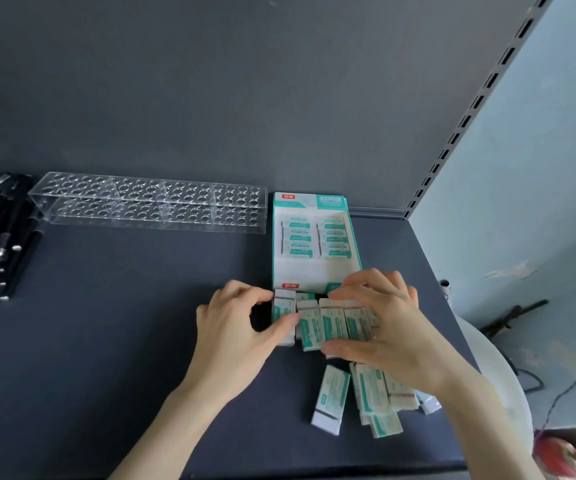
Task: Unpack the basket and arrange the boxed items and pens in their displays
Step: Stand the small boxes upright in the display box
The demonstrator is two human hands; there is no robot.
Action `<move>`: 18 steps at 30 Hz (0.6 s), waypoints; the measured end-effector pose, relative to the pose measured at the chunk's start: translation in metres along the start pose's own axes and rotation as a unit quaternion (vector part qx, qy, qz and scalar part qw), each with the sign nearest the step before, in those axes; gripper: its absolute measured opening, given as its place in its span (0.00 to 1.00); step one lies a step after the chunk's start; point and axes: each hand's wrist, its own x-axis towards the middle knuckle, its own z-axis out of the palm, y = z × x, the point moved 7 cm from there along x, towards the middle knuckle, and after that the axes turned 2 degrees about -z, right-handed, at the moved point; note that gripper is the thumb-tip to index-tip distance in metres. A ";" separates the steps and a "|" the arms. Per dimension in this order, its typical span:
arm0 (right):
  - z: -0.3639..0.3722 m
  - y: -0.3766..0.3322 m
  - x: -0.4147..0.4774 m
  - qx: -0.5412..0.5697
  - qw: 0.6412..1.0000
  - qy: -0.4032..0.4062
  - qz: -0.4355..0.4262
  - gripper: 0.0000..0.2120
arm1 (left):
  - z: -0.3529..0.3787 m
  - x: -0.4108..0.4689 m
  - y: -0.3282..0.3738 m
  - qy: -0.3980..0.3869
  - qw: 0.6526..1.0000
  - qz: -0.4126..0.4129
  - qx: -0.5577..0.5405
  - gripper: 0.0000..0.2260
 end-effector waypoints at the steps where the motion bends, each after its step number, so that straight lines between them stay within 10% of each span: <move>1: 0.000 -0.001 0.001 0.003 1.000 0.001 -0.001 0.26 | -0.001 -0.001 -0.001 0.005 1.000 -0.002 -0.020 0.15; 18: -0.005 -0.008 0.022 0.379 0.924 0.046 -0.021 0.23 | -0.013 -0.001 -0.006 -0.054 0.962 -0.050 -0.264 0.07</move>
